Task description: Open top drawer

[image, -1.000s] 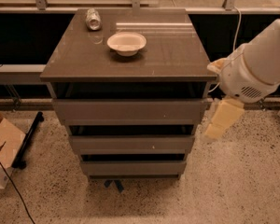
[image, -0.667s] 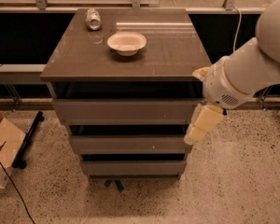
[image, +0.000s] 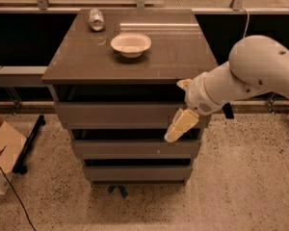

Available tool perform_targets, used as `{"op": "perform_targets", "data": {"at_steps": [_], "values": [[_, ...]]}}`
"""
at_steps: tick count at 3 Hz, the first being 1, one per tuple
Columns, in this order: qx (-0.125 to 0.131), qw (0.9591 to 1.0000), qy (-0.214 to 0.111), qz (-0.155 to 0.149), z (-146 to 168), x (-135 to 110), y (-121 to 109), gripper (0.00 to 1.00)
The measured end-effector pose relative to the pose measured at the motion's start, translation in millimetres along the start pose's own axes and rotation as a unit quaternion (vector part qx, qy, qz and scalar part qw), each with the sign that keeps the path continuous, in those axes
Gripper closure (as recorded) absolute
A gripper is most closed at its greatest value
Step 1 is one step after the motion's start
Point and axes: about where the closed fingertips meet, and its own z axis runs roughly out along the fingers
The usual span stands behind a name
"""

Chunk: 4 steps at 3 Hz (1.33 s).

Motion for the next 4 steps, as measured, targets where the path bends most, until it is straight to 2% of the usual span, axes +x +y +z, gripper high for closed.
{"op": "perform_targets", "data": {"at_steps": [2, 4], "values": [[-0.019, 0.9975, -0.031, 0.061, 65, 32, -17, 0.00], [-0.039, 0.9961, -0.030, 0.074, 116, 43, -48, 0.00]]}}
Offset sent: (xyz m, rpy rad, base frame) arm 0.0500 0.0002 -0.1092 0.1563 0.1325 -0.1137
